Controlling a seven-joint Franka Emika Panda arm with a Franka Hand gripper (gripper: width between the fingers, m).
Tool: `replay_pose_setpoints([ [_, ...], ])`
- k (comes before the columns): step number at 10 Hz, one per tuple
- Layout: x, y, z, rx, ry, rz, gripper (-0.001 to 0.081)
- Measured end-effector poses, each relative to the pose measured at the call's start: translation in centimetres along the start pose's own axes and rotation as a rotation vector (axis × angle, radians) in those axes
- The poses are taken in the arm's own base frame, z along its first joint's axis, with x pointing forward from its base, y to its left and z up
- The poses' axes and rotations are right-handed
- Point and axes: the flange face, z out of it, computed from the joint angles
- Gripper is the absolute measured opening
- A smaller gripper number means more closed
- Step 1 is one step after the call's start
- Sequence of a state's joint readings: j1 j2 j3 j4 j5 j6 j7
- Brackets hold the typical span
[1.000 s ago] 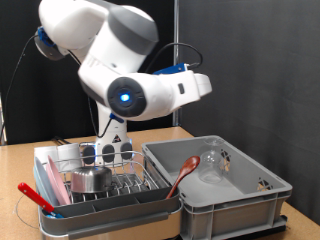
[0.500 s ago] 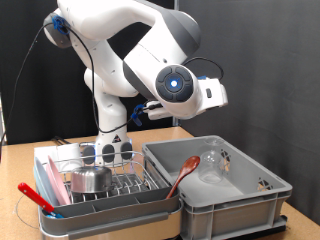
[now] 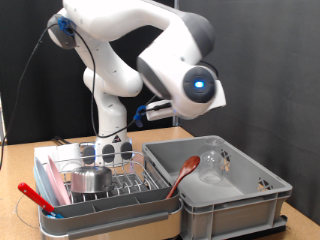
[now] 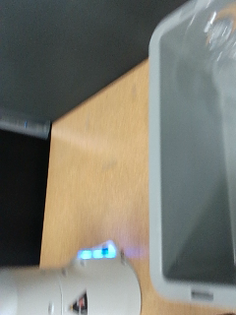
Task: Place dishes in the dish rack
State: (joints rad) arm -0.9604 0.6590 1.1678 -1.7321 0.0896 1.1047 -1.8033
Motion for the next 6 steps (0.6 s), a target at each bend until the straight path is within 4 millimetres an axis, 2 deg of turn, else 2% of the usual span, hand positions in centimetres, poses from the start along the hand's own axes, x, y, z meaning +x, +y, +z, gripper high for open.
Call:
replay_pose_setpoints([
  [3,1.8,2.0,2.6,0.163,-0.056,0.031,0.0809],
  [6,0.7,4.9,5.3,0.214,-0.031,0.096,0.0809],
])
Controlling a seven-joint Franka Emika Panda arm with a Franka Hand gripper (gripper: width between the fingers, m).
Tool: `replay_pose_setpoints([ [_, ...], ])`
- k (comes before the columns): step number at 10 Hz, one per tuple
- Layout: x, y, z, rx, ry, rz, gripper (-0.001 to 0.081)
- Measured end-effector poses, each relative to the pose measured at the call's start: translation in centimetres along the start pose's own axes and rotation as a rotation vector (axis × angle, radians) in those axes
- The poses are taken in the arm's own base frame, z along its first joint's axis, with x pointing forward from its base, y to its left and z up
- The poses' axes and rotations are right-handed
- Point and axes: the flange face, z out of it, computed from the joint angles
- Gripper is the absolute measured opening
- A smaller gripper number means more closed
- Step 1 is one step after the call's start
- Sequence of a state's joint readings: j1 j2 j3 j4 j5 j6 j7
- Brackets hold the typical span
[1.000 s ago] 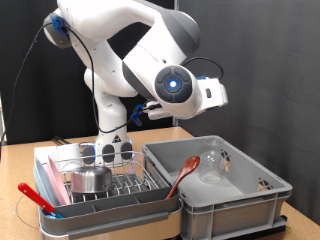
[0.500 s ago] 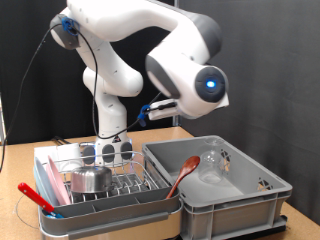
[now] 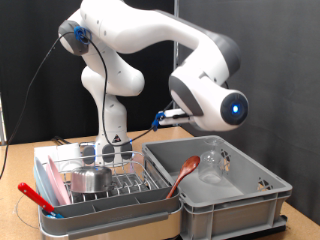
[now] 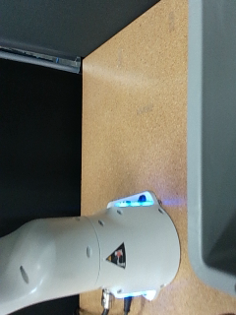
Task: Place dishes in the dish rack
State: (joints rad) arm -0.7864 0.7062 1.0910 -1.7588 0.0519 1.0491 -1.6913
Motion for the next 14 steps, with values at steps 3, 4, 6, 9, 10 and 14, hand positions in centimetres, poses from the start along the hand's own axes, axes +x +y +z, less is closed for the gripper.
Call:
replay_pose_setpoints([
  [3,-0.8,2.3,1.9,-0.025,0.02,0.0,0.0809],
  [4,-0.8,2.8,2.4,-0.03,0.027,-0.003,0.0809],
  [6,-0.9,3.0,2.7,-0.038,0.033,-0.002,0.0809],
  [9,-1.2,4.9,2.6,-0.166,0.046,-0.002,0.0809],
  [10,-1.1,5.4,2.9,-0.191,0.048,-0.005,0.0809],
  [14,0.3,6.5,3.2,-0.239,0.072,-0.036,0.0809],
])
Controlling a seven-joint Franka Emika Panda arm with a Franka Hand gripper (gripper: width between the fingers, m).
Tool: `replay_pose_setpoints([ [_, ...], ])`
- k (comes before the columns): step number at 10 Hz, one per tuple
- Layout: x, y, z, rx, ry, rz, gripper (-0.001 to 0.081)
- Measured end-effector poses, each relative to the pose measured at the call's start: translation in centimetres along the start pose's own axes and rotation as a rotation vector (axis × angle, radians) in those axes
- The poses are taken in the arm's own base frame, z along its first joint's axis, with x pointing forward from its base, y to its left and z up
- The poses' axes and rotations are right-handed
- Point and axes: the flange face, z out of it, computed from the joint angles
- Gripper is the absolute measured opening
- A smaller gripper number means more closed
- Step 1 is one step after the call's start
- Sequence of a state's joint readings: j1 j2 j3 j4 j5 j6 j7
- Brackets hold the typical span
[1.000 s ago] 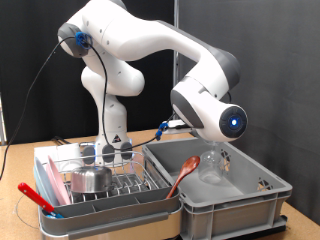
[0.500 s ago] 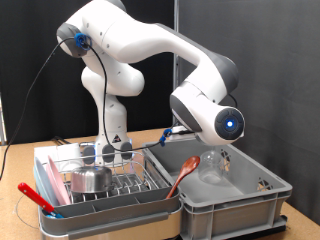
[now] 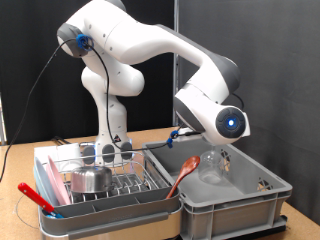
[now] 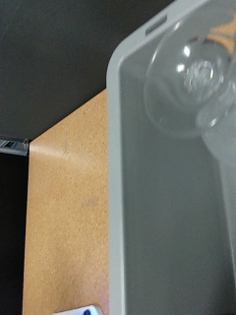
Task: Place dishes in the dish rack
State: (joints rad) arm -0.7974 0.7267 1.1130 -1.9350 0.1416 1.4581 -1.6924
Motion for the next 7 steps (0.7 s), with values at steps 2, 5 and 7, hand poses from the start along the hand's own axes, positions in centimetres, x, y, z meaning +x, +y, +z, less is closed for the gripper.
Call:
replay_pose_setpoints([
  [2,0.8,0.6,-0.1,-0.036,-0.009,-0.017,0.0809],
  [5,-0.1,0.3,0.4,0.057,0.018,0.093,0.0809],
  [7,-1.4,1.5,1.2,0.107,0.046,0.177,0.0809],
])
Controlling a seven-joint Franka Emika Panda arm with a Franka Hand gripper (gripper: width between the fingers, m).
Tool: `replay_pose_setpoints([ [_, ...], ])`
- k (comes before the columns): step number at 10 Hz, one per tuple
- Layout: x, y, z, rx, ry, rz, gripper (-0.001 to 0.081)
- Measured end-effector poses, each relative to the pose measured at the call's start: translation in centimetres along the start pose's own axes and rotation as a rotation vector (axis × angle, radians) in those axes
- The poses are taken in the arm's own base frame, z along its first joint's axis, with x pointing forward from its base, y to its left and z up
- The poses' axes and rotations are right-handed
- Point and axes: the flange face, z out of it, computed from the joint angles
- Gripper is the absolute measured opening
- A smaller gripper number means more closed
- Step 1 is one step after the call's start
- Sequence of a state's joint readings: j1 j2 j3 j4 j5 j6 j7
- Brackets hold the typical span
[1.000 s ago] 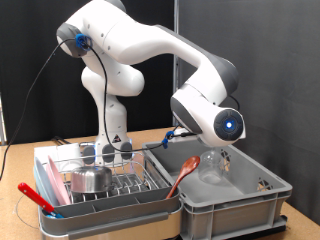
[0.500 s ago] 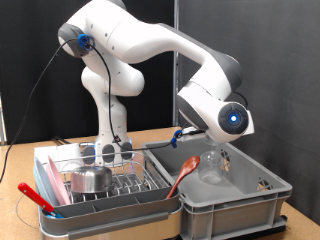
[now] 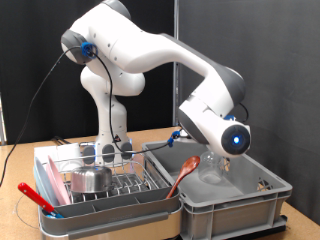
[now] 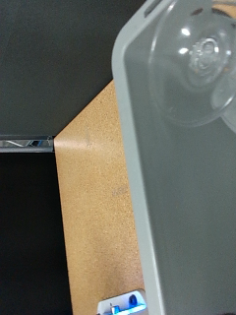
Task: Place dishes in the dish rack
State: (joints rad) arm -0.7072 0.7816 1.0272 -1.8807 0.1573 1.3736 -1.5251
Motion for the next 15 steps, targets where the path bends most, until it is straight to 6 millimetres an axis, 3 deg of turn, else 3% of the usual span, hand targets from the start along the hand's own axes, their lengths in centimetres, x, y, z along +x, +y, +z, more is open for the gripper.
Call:
replay_pose_setpoints([
  [11,-2.6,5.2,2.7,0.036,-0.035,0.045,0.0809],
  [15,-2.1,5.1,2.9,0.045,0.01,0.085,0.0809],
])
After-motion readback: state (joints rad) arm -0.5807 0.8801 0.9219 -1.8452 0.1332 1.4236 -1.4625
